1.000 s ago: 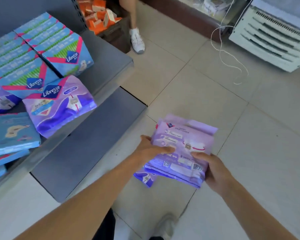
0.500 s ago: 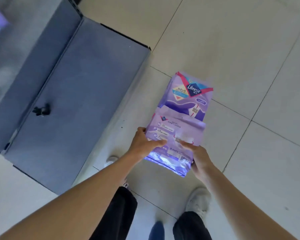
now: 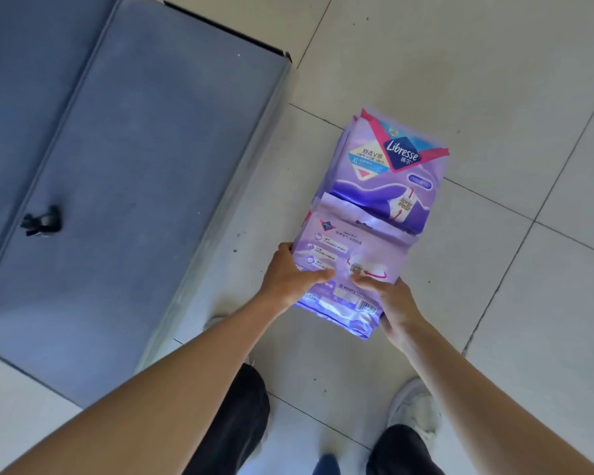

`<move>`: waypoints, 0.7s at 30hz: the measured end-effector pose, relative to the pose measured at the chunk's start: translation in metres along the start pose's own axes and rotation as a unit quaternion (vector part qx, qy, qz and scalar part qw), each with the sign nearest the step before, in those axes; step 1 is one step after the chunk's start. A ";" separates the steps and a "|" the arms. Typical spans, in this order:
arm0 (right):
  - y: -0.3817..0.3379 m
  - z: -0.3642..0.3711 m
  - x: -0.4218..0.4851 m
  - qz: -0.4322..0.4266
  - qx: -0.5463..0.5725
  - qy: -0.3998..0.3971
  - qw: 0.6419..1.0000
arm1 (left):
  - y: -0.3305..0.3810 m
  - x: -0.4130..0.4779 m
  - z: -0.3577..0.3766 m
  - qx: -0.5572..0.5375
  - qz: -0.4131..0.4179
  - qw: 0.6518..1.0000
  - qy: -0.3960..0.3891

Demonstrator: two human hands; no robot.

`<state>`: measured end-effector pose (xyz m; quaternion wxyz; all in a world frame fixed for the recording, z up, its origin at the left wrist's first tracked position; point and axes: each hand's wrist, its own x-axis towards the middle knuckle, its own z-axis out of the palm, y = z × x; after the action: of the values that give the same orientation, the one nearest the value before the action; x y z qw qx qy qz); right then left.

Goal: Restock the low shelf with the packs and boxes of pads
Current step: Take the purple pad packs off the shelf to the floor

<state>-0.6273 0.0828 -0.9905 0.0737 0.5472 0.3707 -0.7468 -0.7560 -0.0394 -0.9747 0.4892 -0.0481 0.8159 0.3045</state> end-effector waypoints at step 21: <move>-0.269 0.107 -0.285 -0.224 -0.728 -0.019 0.648 | 0.207 -0.300 -0.146 0.344 0.134 0.920 0.128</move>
<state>-0.7359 0.1230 -0.6016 0.2855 0.2036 0.9049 -0.2411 -0.7909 -0.0173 -0.5845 0.3214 0.1945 0.9249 0.0587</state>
